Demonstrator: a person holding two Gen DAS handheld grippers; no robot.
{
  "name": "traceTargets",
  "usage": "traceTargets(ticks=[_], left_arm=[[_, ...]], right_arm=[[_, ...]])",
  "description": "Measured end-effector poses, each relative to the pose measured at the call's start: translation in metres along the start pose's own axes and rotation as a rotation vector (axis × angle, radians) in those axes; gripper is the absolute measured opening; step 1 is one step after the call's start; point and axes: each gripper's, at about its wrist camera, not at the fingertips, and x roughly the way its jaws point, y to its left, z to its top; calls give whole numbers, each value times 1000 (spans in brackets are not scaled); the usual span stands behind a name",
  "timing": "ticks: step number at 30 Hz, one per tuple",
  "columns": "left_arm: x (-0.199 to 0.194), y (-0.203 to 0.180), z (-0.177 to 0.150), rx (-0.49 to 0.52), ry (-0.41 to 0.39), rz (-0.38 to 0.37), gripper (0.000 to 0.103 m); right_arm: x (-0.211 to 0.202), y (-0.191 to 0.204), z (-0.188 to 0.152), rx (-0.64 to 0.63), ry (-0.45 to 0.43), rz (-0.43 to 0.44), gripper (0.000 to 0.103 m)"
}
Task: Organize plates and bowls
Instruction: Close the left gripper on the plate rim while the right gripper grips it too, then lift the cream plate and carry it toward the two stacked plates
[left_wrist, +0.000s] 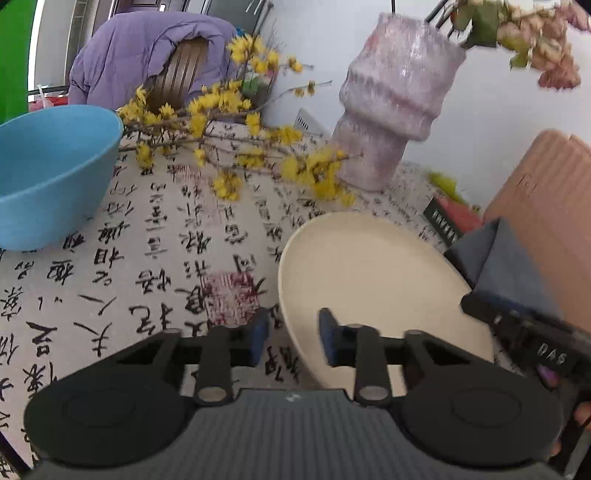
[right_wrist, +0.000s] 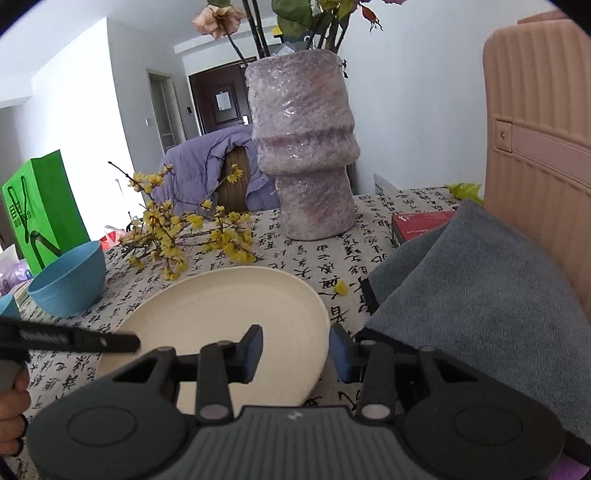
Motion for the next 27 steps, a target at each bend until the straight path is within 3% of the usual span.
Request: traceTargets(ticks=[5, 12, 14, 16, 18, 27], left_arm=[[2, 0, -3, -7, -9, 4, 14], [1, 9, -2, -41, -41, 1, 12], [2, 9, -2, -41, -42, 3, 12], [2, 9, -2, -42, -44, 4, 12], [1, 8, -3, -35, -50, 11, 12], [-9, 3, -2, -4, -81, 9, 12]], right_arm=[[-2, 5, -3, -37, -15, -14, 36], [-1, 11, -8, -78, -28, -13, 36], [6, 7, -9, -45, 17, -11, 34], [12, -1, -9, 7, 62, 13, 22], [11, -4, -10, 23, 55, 18, 17], [6, 2, -11, -24, 28, -21, 14]])
